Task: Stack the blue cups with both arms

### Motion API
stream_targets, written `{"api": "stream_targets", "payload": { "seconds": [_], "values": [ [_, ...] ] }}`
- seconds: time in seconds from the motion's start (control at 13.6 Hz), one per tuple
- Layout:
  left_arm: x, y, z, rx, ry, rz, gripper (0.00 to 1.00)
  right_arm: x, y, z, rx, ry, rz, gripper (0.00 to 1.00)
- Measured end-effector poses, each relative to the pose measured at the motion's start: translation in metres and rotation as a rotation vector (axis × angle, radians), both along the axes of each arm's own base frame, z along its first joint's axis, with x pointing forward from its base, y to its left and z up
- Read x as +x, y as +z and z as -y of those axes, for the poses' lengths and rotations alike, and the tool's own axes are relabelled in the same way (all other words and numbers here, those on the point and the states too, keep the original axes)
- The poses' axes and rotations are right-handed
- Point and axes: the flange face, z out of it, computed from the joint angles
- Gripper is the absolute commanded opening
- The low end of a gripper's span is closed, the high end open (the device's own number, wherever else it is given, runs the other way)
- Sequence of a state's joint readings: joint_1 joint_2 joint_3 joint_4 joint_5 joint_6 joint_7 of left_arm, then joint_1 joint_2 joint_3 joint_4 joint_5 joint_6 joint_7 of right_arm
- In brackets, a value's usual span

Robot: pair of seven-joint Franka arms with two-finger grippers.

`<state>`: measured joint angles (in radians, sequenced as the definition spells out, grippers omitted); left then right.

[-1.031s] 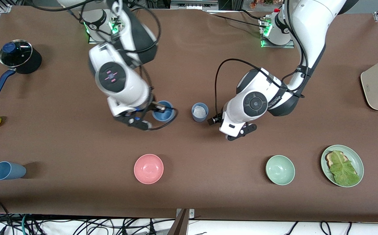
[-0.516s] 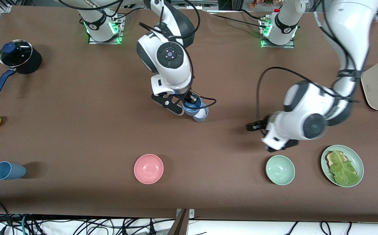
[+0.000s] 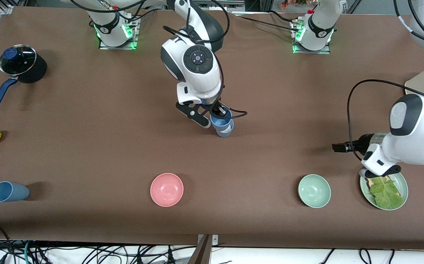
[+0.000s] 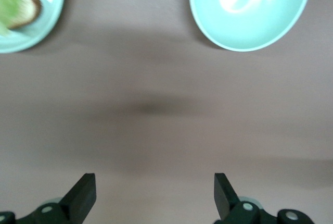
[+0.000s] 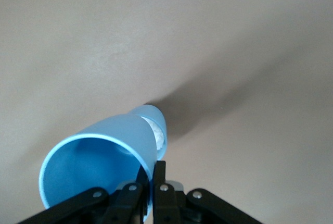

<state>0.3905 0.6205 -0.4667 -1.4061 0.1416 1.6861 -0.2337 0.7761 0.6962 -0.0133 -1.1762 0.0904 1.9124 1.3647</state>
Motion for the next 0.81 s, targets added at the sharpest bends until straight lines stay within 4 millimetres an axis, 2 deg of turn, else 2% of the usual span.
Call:
{"api": "stream_targets", "payload": {
  "seconds": [0.15,0.29,0.52,0.81],
  "values": [
    [-0.001,0.0,-0.021,-0.009,-0.02,0.006,1.0,-0.003,-0.016,-0.007,-0.023,0.005,0.013,0.0],
    [-0.002,0.004,-0.037,0.02,-0.032,0.015,1.0,-0.005,-0.019,-0.01,-0.029,0.006,0.022,0.0],
    [-0.004,0.015,-0.036,0.049,-0.046,0.024,1.0,-0.005,-0.019,-0.01,-0.03,0.006,0.022,0.0],
    [-0.006,0.016,-0.034,0.051,-0.05,0.016,1.0,-0.013,-0.017,-0.017,-0.035,-0.003,0.015,0.0]
  ]
}}
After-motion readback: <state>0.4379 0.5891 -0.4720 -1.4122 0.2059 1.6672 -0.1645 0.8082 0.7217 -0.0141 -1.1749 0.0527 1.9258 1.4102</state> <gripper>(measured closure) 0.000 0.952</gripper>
